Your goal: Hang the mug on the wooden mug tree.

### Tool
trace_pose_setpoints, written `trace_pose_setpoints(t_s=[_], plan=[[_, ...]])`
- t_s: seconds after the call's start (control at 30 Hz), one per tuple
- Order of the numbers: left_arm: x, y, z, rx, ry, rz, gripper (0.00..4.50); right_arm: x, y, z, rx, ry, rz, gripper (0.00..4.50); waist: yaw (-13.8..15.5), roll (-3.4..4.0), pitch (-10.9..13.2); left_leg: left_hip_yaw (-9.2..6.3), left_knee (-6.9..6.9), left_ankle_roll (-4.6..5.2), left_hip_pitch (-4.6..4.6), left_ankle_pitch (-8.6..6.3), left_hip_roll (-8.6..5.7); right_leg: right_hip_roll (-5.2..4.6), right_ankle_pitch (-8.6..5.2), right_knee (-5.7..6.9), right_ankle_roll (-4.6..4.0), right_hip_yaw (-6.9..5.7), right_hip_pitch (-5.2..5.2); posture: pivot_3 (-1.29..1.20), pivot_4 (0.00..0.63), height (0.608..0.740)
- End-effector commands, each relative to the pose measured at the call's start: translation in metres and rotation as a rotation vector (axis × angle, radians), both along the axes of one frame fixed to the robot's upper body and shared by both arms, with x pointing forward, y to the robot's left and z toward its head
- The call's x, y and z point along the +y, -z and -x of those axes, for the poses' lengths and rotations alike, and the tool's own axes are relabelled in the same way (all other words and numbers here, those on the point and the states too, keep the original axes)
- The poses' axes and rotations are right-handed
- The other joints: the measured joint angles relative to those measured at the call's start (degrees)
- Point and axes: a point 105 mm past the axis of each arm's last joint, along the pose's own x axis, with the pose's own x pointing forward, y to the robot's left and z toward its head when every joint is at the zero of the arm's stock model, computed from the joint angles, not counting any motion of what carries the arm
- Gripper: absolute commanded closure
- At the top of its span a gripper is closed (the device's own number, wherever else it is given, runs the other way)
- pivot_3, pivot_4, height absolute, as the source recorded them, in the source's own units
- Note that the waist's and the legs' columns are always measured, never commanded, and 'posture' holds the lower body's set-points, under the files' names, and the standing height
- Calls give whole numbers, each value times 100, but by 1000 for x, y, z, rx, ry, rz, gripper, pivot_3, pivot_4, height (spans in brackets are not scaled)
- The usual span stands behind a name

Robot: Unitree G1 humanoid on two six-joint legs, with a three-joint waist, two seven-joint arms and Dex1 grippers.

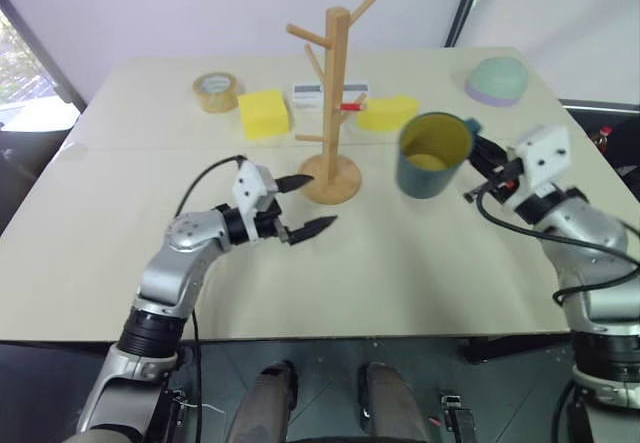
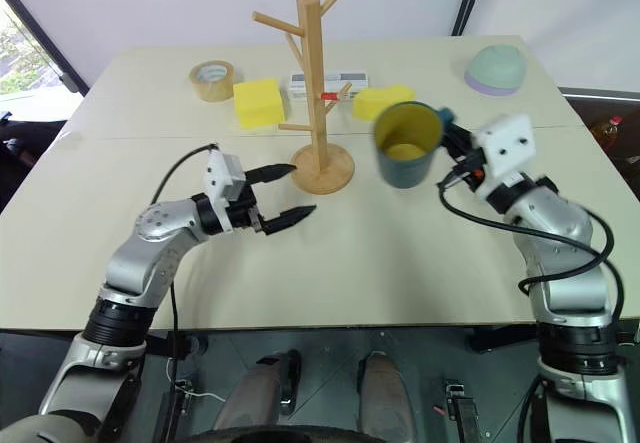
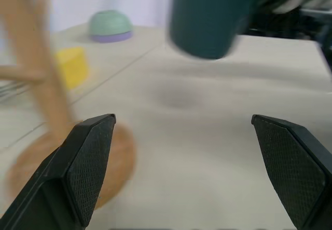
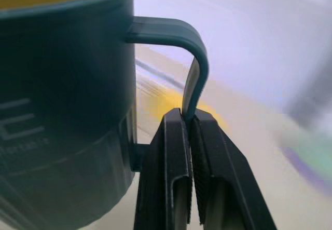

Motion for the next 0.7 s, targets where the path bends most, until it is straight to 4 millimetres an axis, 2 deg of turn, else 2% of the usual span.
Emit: trace_pose_setpoints(t_s=[0.03,0.17,0.3,0.5,0.7], plan=[[28,-36,-8,-101,-64,72,0,32,-24,9,21,-161,102,4428,6,-8,4,-1,5,0,-5,0,0,-3,0,-1,-1,-1,-1,0,150,740],[41,-50,-9,-142,-97,77,0,46,-29,-1,63,-183,216,4428,31,-13,6,-5,5,-2,-19,-1,-2,-16,3,-17,-5,-5,-3,0,150,740],[45,-58,-5,-162,-98,75,0,53,-31,-13,75,-176,278,4428,26,-15,7,-3,1,-2,-42,-1,-11,-20,20,-40,1,-4,-15,0,150,740],[43,-71,4,-168,-65,118,0,56,-37,-35,79,-127,283,4428,-1,-16,9,-1,-11,0,-46,-3,-20,-16,31,-53,24,-4,-19,0,150,740],[40,-71,8,-156,-46,115,0,60,-39,-42,75,-132,299,4428,-6,-16,9,0,-7,0,-43,-2,-18,-12,32,-49,21,-4,-18,0,150,740]])
